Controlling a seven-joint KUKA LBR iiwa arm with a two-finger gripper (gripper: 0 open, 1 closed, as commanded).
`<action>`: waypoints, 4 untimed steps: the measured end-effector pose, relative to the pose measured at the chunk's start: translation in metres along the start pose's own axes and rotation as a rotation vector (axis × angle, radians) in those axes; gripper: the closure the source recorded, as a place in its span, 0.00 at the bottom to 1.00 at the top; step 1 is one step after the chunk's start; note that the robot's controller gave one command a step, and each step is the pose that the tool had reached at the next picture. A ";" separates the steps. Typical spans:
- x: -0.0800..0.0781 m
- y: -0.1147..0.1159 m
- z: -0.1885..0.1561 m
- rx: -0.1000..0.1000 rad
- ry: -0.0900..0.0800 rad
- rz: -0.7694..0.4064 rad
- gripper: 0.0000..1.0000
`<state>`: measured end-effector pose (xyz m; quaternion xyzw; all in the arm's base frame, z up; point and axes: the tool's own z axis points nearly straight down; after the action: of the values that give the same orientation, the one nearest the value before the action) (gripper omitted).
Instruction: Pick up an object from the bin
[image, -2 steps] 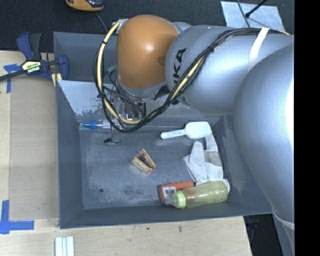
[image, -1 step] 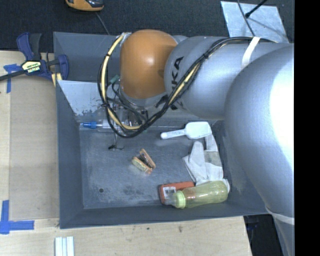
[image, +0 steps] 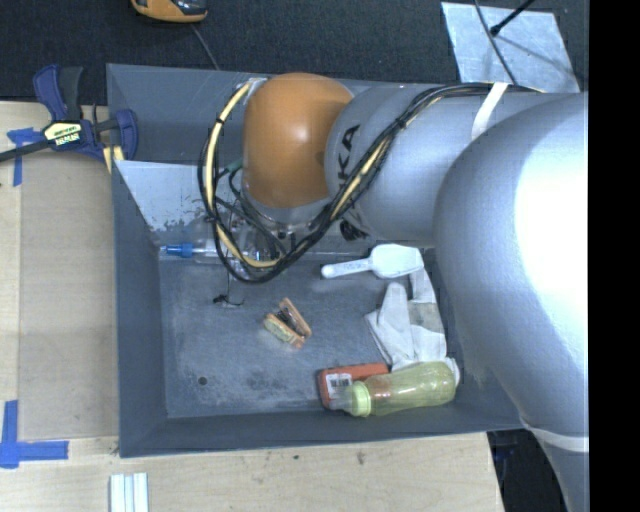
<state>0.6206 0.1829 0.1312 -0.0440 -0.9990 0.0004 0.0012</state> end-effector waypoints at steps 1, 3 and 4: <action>-0.006 -0.021 0.004 -0.002 -0.003 0.161 0.00; -0.008 -0.051 0.007 -0.001 -0.002 -0.077 0.00; -0.008 -0.051 0.007 -0.001 -0.002 -0.077 0.00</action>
Offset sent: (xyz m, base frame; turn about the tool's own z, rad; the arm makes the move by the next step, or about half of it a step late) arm 0.0026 -0.0513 -0.0073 -0.0786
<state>0.6238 0.1310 0.1244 -0.0056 -1.0000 0.0000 0.0000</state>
